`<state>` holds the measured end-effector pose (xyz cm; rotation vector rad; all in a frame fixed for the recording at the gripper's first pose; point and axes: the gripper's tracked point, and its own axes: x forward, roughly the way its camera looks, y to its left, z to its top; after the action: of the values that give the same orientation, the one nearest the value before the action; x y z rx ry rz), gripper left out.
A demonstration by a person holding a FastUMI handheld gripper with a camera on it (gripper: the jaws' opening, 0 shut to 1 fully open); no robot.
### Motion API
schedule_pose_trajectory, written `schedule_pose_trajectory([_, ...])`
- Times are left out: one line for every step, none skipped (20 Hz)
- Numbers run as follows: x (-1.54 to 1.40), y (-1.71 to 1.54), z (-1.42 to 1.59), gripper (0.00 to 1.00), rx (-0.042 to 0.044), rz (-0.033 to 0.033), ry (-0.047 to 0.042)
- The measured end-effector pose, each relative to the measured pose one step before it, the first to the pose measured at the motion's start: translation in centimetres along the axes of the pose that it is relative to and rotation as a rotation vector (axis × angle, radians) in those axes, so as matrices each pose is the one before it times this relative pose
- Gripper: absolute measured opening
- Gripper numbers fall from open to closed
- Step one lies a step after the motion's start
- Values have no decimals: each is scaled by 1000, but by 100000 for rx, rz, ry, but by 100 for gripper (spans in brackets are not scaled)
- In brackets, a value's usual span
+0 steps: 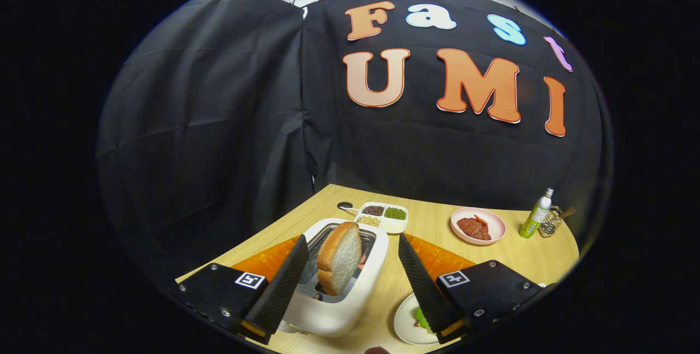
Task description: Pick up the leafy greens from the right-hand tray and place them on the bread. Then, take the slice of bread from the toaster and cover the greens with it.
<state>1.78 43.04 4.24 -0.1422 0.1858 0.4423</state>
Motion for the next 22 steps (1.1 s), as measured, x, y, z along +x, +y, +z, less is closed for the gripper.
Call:
schedule_pose_trajectory([375, 248, -218, 99, -1466, -641, 614])
schedule_pose_trajectory([322, 296, -324, 99, -958, -284, 864])
schedule_pose_trajectory([336, 388, -444, 99, -515, -151, 1193])
schedule_pose_trajectory([314, 295, -354, 99, -585, -319, 954])
schedule_pose_trajectory([330, -52, -214, 99, -876, -1171, 827])
schedule_pose_trajectory([257, -68, -190, 99, -422, -1553, 836])
schedule_pose_trajectory([289, 32, -433, 99, -362, -422, 1030])
schedule_pose_trajectory([301, 151, -356, 99, -60, -2, 1354])
schedule_pose_trajectory([323, 67, -450, 99, -109, -166, 1313])
schedule_pose_trajectory([214, 58, -340, 99, -161, -110, 1465])
schedule_pose_trajectory([145, -1, -331, 99, -419, -393, 1274])
schedule_pose_trajectory([109, 12, -231, 95, -568, -820, 452])
schedule_pose_trajectory([19, -131, -43, 92, -411, -749, 547])
schedule_pose_trajectory([161, -159, -275, 83, -57, -569, 836])
schedule_pose_trajectory([163, -41, -329, 78, 348, -237, 1020])
schedule_pose_trajectory([32, 32, 240, 68, 37, -107, -1265])
schedule_pose_trajectory([41, 226, -16, 63, 980, 939, 729])
schedule_pose_trajectory([-39, 195, -84, 51, 1287, 722, 660])
schedule_pose_trajectory([12, -55, -91, 44, 597, 147, 422])
schedule_pose_trajectory([-71, -68, 53, 33, 343, -507, 264])
schedule_pose_trajectory([-94, -178, -14, 28, -159, -432, 46])
schedule_pose_trajectory([-12, -26, 31, 19, -304, 18, 176])
